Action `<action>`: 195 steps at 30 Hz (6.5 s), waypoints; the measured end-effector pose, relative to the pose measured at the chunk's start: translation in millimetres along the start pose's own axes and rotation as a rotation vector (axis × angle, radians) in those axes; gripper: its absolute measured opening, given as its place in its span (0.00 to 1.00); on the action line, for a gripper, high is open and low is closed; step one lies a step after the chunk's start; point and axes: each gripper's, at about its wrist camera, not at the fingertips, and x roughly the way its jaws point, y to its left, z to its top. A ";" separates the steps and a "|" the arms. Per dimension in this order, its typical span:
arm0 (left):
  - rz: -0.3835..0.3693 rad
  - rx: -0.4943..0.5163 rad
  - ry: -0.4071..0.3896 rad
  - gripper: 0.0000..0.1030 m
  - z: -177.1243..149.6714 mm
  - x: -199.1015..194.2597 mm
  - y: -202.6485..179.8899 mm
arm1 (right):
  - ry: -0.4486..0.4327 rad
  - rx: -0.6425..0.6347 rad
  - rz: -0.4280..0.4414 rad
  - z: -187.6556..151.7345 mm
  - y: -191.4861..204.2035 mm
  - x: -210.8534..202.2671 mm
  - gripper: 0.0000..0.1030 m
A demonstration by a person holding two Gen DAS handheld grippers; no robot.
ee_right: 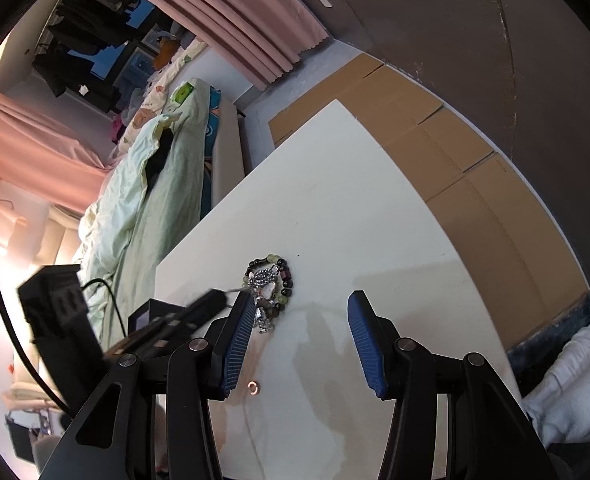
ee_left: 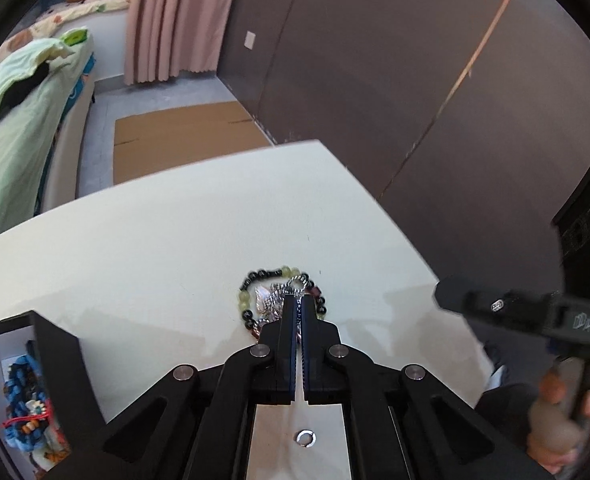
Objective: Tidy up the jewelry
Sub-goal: 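Move the left gripper down onto the silver pendant bead bracelet, then close the left gripper on the pendant bracelet's chain and beads, then lift the pendant bracelet with the left gripper and carry it toward the box, then lower the pendant bracelet into the black box and open the left gripper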
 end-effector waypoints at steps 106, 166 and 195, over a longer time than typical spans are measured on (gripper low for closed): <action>0.076 -0.065 -0.029 0.09 17.0 -41.6 7.4 | 0.041 0.017 0.014 5.4 -7.2 18.9 0.49; 0.246 0.015 -0.482 0.09 76.4 -318.9 7.9 | -0.135 -0.297 0.080 -19.4 122.3 -12.3 0.09; 0.087 -0.288 -0.163 0.15 -18.5 -140.0 126.2 | -0.119 -0.415 0.247 -52.7 174.0 9.2 0.09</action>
